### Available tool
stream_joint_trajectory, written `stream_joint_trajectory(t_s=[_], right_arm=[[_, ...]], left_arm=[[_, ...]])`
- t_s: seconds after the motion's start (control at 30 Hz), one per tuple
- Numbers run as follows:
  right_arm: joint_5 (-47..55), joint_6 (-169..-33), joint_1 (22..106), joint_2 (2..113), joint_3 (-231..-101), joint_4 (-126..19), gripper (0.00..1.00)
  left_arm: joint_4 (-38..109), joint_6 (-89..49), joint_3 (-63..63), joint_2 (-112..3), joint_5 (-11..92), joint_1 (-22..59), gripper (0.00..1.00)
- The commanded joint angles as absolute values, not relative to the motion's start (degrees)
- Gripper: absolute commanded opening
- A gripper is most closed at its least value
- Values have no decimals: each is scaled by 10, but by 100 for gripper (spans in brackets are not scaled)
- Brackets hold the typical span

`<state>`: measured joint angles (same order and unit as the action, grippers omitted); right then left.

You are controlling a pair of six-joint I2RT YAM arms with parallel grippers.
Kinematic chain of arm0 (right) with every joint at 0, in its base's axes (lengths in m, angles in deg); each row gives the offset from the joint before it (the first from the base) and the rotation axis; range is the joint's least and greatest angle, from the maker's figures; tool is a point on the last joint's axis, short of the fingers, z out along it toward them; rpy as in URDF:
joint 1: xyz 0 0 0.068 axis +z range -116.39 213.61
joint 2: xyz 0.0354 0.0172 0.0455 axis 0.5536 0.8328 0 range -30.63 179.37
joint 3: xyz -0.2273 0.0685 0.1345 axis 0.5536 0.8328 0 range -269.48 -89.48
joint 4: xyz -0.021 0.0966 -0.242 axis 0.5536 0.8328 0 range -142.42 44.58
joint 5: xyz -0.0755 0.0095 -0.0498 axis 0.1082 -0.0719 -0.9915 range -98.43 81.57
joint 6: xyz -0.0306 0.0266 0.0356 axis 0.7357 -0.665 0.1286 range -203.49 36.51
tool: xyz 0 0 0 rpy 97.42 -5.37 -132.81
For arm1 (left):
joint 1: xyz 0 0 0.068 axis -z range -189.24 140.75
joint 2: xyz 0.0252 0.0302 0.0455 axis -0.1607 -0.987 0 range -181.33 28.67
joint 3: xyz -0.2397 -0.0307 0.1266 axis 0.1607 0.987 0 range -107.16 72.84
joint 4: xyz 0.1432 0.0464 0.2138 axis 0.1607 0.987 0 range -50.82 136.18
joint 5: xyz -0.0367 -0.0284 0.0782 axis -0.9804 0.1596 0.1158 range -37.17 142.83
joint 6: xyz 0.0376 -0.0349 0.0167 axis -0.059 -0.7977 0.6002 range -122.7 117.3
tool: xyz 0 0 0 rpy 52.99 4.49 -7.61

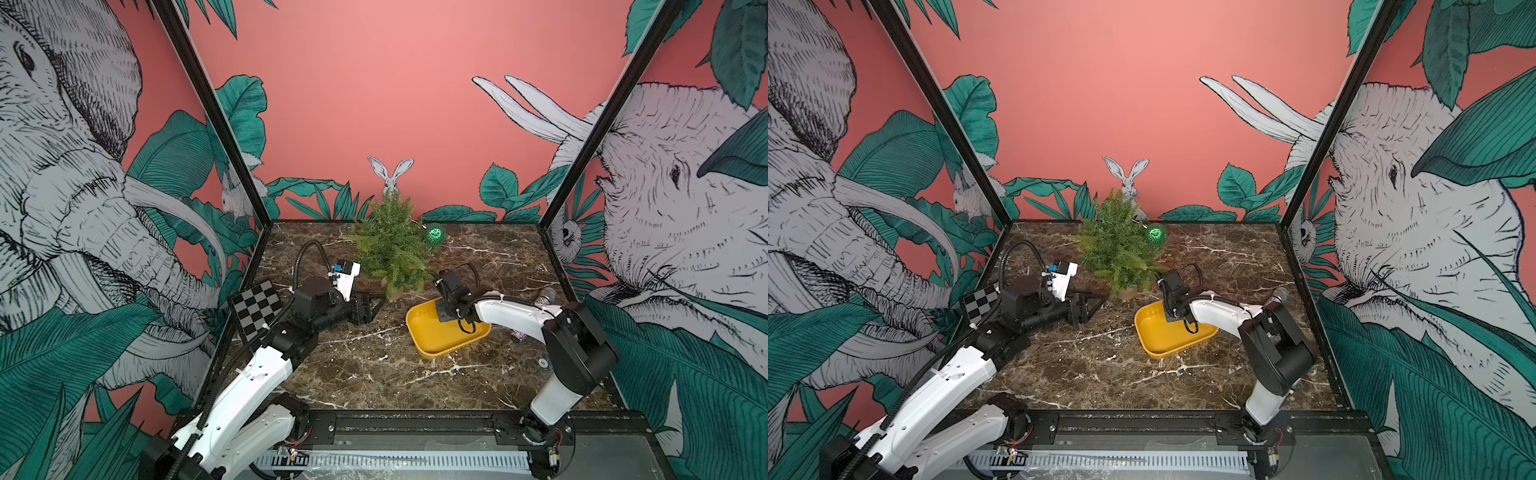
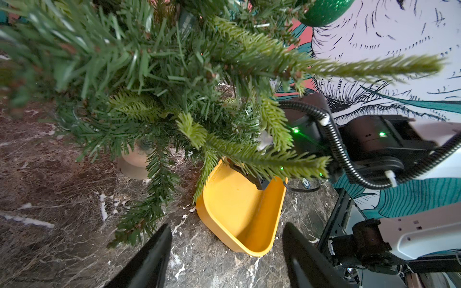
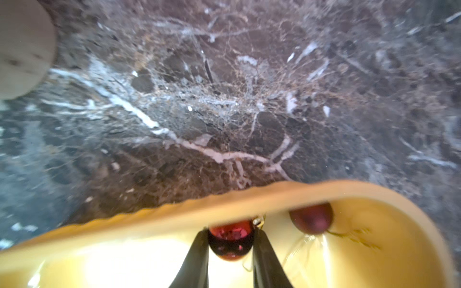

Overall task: Decorate the small christmas tree with ornaments
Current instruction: Pick up an ornament from the container.

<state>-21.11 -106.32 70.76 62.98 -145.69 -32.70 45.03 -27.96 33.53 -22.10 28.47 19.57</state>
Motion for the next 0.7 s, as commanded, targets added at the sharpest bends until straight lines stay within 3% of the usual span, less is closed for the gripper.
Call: stream_joint_trajectory(t_s=[0.0, 0.33, 0.67], right_arm=[[-194, -1060, 713, 554, -1444, -306, 25], [-77, -1069, 712, 385, -1404, -283, 25], [-5, -1078, 712, 277, -1476, -218, 25]], left_arm=[[446, -278, 322, -207, 290, 197, 72], [437, -278, 300, -204, 278, 197, 72], [429, -277, 261, -180, 259, 197, 67]])
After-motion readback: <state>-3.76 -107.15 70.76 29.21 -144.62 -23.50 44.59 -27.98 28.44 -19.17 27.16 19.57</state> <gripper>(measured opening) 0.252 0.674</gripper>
